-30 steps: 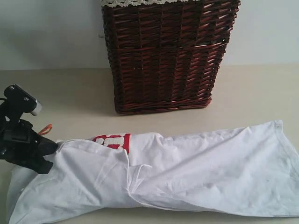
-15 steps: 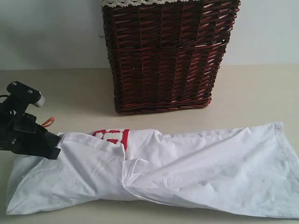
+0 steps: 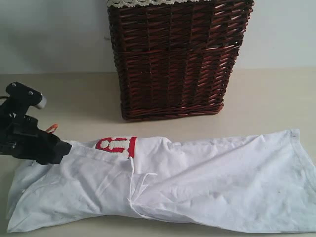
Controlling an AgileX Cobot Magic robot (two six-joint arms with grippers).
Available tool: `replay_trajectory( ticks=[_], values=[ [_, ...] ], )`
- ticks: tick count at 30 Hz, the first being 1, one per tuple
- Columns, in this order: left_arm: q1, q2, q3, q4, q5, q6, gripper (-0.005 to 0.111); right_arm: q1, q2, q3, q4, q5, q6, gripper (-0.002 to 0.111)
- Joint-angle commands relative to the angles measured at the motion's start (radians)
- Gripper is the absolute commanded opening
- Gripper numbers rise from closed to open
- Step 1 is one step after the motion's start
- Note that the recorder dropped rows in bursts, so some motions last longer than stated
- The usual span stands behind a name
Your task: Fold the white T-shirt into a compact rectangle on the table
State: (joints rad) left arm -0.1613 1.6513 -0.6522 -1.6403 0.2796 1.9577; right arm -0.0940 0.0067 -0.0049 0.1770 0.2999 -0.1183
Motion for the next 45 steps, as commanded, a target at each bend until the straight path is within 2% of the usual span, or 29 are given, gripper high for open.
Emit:
replay_trajectory(
  ticks=[1,3,5,10,16,23,34,38,40,42,45],
  values=[
    [0.0,-0.063,-0.005,0.101,0.289,-0.005,0.054,0.0,-0.007,0.005,0.0,-0.004,-0.004,0.0],
    [-0.012,-0.059,-0.001,0.118,0.483,0.014,0.042,0.0,-0.007,0.005,0.0,-0.004,-0.004,0.0],
    [-0.049,-0.033,-0.001,0.118,0.525,0.055,0.035,0.0,-0.007,0.005,0.0,-0.004,-0.004,0.0],
    [-0.152,0.092,-0.001,0.099,0.425,0.141,0.035,0.0,-0.007,0.005,0.0,-0.004,-0.004,0.0],
    [-0.21,0.217,-0.048,0.079,0.323,0.141,0.035,0.0,-0.007,0.005,0.0,-0.004,-0.004,0.0],
    [-0.21,0.243,-0.14,-0.099,0.161,0.141,0.035,0.0,-0.007,0.005,0.0,-0.004,-0.004,0.0],
    [-0.21,0.2,-0.165,-0.104,0.119,0.128,0.035,0.0,-0.007,0.005,0.0,-0.004,-0.004,0.0],
    [-0.21,0.088,-0.165,-0.104,0.02,0.084,0.035,0.0,-0.007,0.005,0.0,-0.004,-0.004,0.0],
    [-0.203,0.011,-0.158,-0.032,-0.052,0.072,0.035,0.0,-0.007,0.005,0.0,-0.004,-0.004,0.0],
    [-0.181,-0.058,-0.122,0.099,-0.113,-0.021,0.035,0.0,-0.007,0.005,0.0,-0.004,-0.004,0.0],
    [-0.105,-0.12,-0.015,0.162,-0.166,-0.151,0.035,0.0,-0.007,0.005,0.0,-0.004,-0.004,0.0]
  ],
)
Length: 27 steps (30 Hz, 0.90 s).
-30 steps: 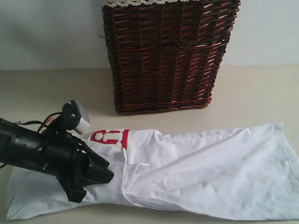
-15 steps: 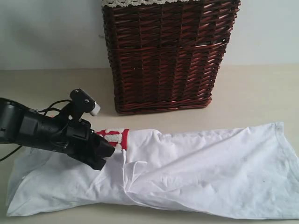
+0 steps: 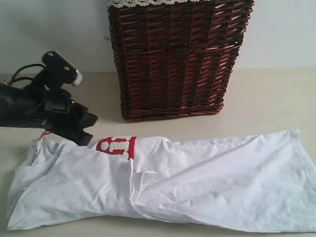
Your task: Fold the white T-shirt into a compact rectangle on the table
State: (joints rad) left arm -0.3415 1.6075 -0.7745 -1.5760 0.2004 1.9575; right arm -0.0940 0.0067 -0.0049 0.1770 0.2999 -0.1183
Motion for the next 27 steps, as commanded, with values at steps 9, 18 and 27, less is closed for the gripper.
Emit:
replay_trajectory(
  ticks=[9,18,27],
  values=[
    [0.427,-0.094,0.252,0.173,0.22,-0.433,0.037,0.0,-0.007,0.005,0.0,-0.004,-0.004,0.0],
    [0.492,-0.026,0.252,0.124,0.258,-0.421,0.085,0.0,-0.007,0.005,0.0,-0.004,-0.004,0.0],
    [0.492,-0.003,0.252,0.043,0.265,-0.415,0.085,0.0,-0.007,0.005,0.0,-0.004,-0.004,0.0]
  ],
)
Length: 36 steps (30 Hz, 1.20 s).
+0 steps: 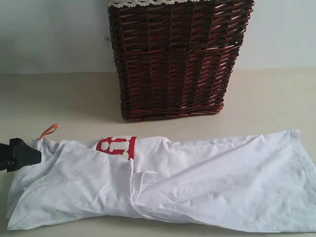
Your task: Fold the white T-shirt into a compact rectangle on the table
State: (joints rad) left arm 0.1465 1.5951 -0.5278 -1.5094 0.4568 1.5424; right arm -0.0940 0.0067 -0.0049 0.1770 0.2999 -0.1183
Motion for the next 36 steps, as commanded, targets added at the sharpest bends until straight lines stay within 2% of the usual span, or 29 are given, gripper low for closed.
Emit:
replay_trajectory(
  ticks=[1,7,13,17,24,30,36],
  values=[
    [0.004,0.02,0.005,-0.025,0.008,0.013,0.085,0.0,-0.007,0.005,0.0,-0.004,-0.004,0.0],
    [0.004,0.097,0.001,-0.05,0.021,0.028,0.085,0.0,-0.007,0.005,0.0,-0.004,-0.004,0.0],
    [0.004,0.125,-0.009,-0.048,0.155,0.025,0.085,0.0,-0.007,0.005,0.0,-0.01,-0.004,0.0],
    [0.004,0.148,-0.041,-0.066,0.108,0.028,0.085,0.0,-0.007,0.005,0.0,-0.01,-0.004,0.0],
    [0.002,0.235,-0.068,-0.066,0.134,0.021,0.085,0.0,-0.007,0.005,0.0,-0.01,-0.004,0.0],
    [0.002,0.226,-0.068,-0.063,0.067,0.027,0.085,0.0,-0.007,0.005,0.0,-0.01,-0.004,0.0],
    [0.002,0.088,-0.068,0.02,0.077,0.002,0.085,0.0,-0.007,0.005,0.0,-0.01,-0.004,0.0]
  ],
)
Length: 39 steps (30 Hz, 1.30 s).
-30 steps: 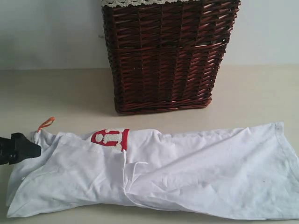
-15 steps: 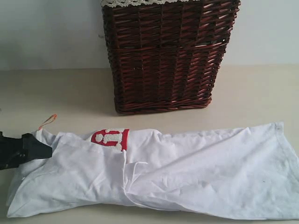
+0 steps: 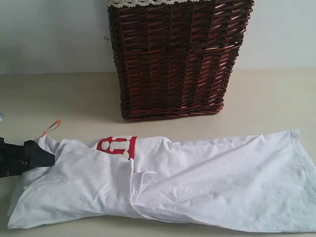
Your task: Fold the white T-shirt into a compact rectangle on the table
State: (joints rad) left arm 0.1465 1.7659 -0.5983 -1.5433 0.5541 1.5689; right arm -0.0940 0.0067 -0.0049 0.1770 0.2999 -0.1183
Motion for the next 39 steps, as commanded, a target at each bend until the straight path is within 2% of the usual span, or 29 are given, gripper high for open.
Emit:
replay_trajectory(
  ticks=[1,4,6,11,15,22,24,26,30,37,39],
  values=[
    [0.002,-0.105,0.003,0.088,-0.021,-0.052,0.085,0.0,-0.007,0.005,0.0,-0.01,-0.004,0.0],
    [0.002,-0.151,0.003,0.186,-0.021,-0.129,0.085,0.0,-0.007,0.005,0.0,-0.01,-0.004,0.0],
    [0.002,-0.159,0.007,0.191,-0.03,-0.129,0.085,0.0,-0.007,0.005,0.0,-0.01,-0.004,0.0],
    [0.002,-0.127,0.028,0.191,-0.208,-0.112,0.085,0.0,-0.007,0.005,0.0,-0.01,-0.004,0.0],
    [0.002,-0.091,0.028,0.199,-0.17,-0.018,0.085,0.0,-0.007,0.005,0.0,-0.01,-0.004,0.0],
    [0.002,-0.039,0.028,0.194,-0.118,-0.018,0.085,0.0,-0.007,0.005,0.0,-0.01,-0.004,0.0],
    [0.002,-0.024,0.028,0.181,-0.103,-0.018,0.081,0.0,-0.007,0.005,0.0,-0.01,-0.004,0.0],
    [0.002,-0.009,0.028,0.173,-0.096,-0.018,0.07,0.0,-0.007,0.005,0.0,-0.01,-0.004,0.0],
    [0.002,0.0,0.028,0.173,-0.096,0.005,0.041,0.0,-0.007,0.005,0.0,-0.01,-0.004,0.0],
    [0.002,0.0,0.028,0.173,-0.096,0.004,0.0,0.0,-0.007,0.005,0.0,-0.01,-0.004,0.0],
    [0.002,-0.004,0.028,0.173,-0.082,0.004,0.0,0.0,-0.007,0.005,0.0,-0.01,-0.004,0.0]
  ],
)
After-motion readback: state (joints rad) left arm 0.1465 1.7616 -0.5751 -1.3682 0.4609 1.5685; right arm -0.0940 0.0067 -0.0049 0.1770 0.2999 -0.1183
